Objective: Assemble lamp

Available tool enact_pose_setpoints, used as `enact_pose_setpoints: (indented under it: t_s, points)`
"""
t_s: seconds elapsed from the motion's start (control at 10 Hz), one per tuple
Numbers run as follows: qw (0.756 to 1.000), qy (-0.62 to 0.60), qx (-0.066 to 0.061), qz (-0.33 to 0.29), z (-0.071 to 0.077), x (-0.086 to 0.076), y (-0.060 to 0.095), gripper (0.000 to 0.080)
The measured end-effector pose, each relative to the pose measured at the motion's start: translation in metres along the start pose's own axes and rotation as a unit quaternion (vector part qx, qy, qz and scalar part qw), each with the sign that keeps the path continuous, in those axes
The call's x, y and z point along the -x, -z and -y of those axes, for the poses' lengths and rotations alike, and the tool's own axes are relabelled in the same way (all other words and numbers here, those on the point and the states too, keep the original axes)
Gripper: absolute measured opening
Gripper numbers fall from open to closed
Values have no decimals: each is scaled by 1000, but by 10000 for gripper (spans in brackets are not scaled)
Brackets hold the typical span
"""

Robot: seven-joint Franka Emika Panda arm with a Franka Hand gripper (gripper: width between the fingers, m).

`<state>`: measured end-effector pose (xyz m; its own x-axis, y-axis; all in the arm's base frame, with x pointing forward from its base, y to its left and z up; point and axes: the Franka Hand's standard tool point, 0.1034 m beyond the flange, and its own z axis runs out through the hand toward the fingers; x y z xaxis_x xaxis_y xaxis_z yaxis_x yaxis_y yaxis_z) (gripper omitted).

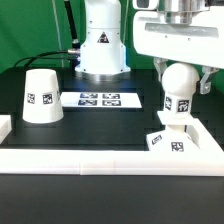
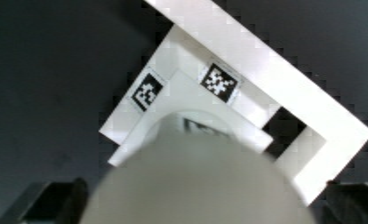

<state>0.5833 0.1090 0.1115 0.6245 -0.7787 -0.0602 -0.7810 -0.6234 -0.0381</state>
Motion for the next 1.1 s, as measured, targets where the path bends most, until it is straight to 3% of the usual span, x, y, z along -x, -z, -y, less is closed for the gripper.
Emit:
enact_pose_setpoints:
  t_s: [0.4,0.7,1.1]
  points:
    - [981,194,-1,-2,0,-1,0,698]
    - [944,331,-1,-3,0,-2,0,699]
    - [876,483,-3,-9,2,-3,1,699]
